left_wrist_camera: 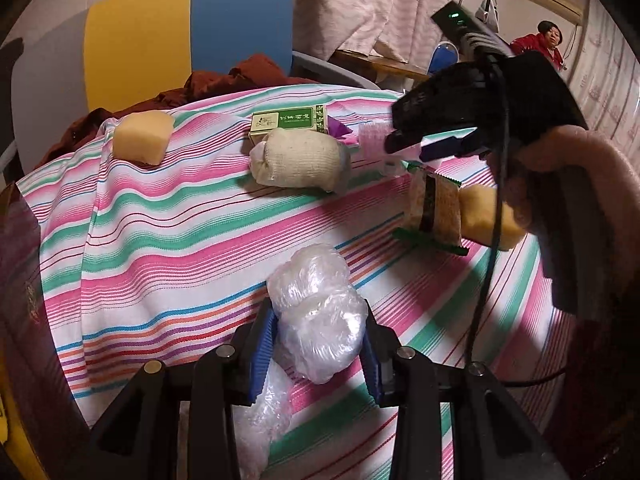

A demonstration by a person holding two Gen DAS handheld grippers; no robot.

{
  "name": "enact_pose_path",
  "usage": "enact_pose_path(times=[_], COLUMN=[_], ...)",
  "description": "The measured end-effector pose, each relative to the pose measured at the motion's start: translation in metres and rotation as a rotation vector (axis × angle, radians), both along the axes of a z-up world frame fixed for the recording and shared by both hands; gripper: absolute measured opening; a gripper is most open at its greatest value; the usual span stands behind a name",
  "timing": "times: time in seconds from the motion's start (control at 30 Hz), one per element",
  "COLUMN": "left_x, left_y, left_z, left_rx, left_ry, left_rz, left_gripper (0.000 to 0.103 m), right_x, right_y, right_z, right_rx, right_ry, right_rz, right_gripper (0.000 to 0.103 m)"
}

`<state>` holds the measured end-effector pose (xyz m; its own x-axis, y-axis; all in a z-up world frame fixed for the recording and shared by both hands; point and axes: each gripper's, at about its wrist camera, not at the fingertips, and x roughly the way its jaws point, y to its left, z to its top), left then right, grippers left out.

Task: Organize objects
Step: 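Grasp the pink hair roller with the right gripper while the left gripper holds the bundle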

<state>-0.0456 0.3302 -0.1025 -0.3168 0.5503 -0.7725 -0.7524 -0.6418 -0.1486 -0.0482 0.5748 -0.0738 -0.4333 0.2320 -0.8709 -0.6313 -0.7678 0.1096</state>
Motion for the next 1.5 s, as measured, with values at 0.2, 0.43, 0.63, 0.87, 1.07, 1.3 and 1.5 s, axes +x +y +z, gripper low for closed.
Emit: enact_pose_path(times=[0.2,0.43,0.63,0.87,1.07,1.3,1.5], left_x=[0.004,0.018,0.017,0.021,0.015,0.016,0.013], left_y=[-0.004,-0.018,-0.018,-0.011,-0.016,-0.045,-0.077], left_z=[0.002,0.002,0.003,0.003,0.014,0.043,0.073], left_rx=[-0.007,-0.031,-0.046,-0.06,0.006,0.149,0.225], left_ry=[0.009,0.036,0.037,0.043,-0.006,-0.066,-0.064], left_rz=[0.011,0.004,0.012,-0.018,-0.05,-0.054,0.001], left_gripper=[0.037,0.037,0.037,0.045,0.036,0.034,0.034], right_x=[0.008,0.01,0.013,-0.014,-0.019,-0.007,0.011], right_y=[-0.007,-0.01,0.001,-0.007,-0.008,-0.005,0.001], right_z=[0.009,0.012,0.009,-0.003,-0.014,0.006,0.036], right_rx=[-0.092,-0.12,-0.142,-0.083,-0.044,-0.032,-0.033], right_ry=[0.064,0.077,0.095,0.051,-0.02,0.048,0.185], right_rz=[0.076,0.113,0.057,0.121,0.14,0.118,0.09], right_gripper=[0.014,0.014,0.047,0.075,0.043,0.043,0.043])
